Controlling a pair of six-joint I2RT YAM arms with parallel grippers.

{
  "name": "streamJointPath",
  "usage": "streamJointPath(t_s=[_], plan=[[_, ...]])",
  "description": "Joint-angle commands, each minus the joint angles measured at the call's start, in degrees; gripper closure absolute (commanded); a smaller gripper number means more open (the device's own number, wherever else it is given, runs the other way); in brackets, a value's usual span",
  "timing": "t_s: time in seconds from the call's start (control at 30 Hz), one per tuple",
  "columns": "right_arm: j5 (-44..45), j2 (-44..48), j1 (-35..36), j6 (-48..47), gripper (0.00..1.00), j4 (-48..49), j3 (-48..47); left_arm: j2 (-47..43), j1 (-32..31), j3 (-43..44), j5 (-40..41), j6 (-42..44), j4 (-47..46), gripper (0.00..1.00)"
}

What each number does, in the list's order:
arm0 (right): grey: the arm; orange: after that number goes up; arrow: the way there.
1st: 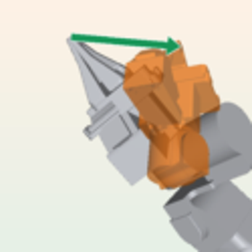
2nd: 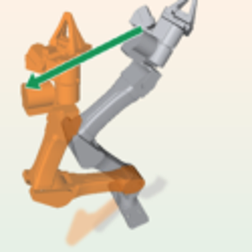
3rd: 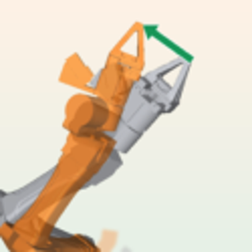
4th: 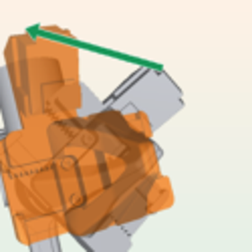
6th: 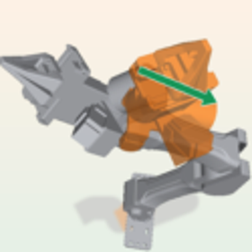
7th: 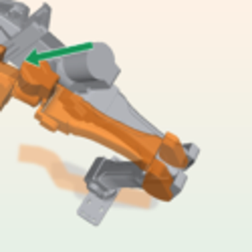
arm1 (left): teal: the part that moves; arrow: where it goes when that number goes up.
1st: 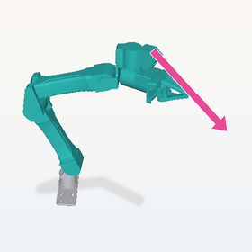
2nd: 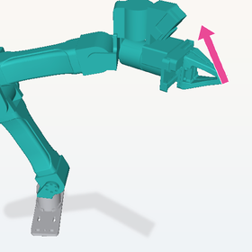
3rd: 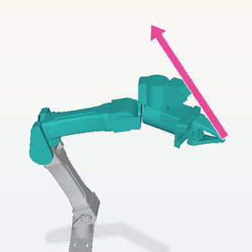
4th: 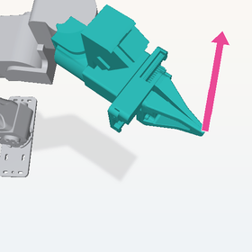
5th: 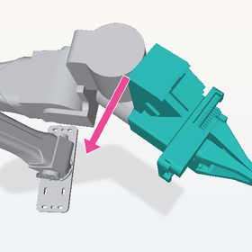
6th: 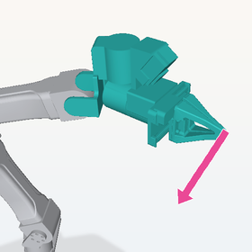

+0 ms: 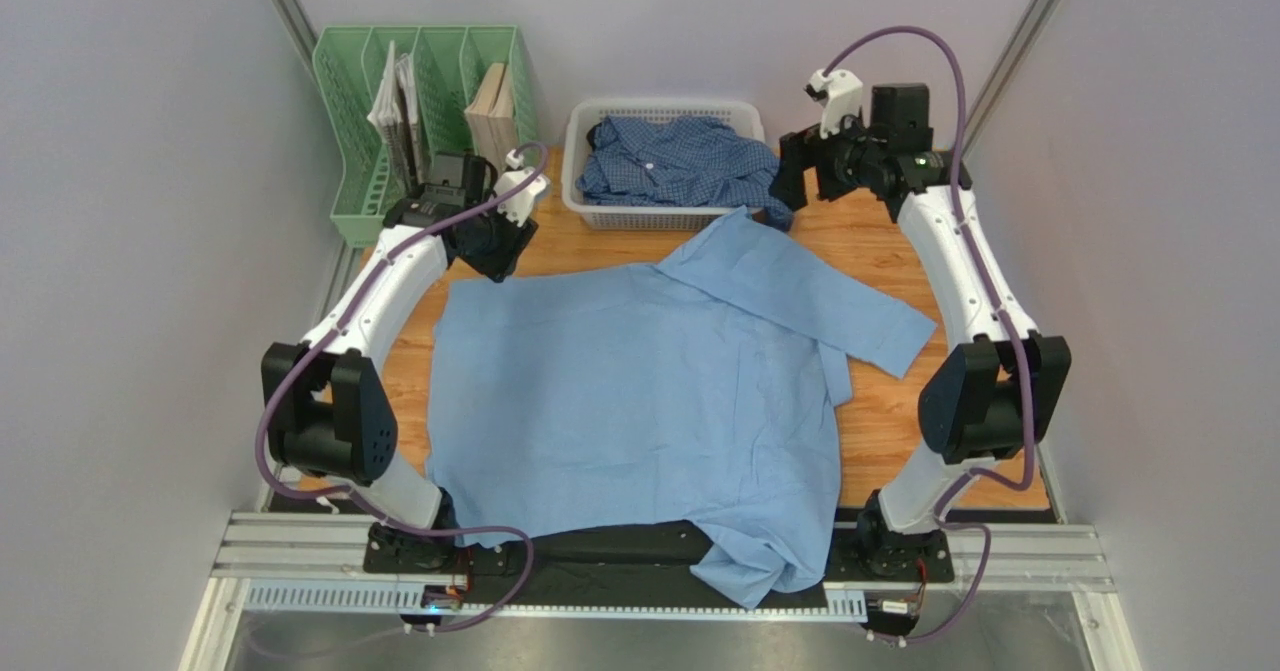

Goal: Fold and stack the long sleeve shirts
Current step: Flatten the shirt out

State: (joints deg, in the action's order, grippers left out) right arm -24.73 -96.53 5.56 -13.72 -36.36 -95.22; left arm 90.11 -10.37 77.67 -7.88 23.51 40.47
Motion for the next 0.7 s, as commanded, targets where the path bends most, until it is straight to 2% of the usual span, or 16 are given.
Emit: streamJointPath(t_s=[0.0,0.13,0.17,0.3,0.37,0.43,0.53,0.67], plan=[[1.19,3.00,-7.29,-8.06,0.08,-12.40,-6.82,-2.99,1.32,3.46,-0.99,2.32,1.97,0.41],[1.17,6.87,-10.31,-14.66,0.07,-25.03,-1.65,-6.87,0.18,-1.37,-4.86,6.01,7.95,0.41],[1.61,7.40,-10.74,-15.54,0.07,-26.38,2.45,-7.92,-0.52,-2.68,-5.04,6.46,8.92,0.41],[3.98,6.37,-15.21,-18.71,0.06,-28.15,9.25,-10.04,-1.05,-8.22,-6.62,8.31,9.54,0.40],[3.81,1.45,-17.68,-19.68,0.06,-28.59,8.65,-9.95,-1.05,-8.67,-7.15,8.66,10.24,0.40],[4.60,-2.59,-20.58,-19.42,0.07,-28.59,6.11,-9.69,-1.14,-8.68,-7.06,9.54,10.42,0.28],[3.64,-9.98,-23.40,-16.71,0.09,-28.42,1.19,-8.37,-0.70,-7.71,-6.18,11.12,10.77,0.20],[2.50,-18.85,-24.02,-13.98,0.12,-28.42,-4.00,-4.34,2.54,-4.11,-9.16,13.67,12.35,0.19]])
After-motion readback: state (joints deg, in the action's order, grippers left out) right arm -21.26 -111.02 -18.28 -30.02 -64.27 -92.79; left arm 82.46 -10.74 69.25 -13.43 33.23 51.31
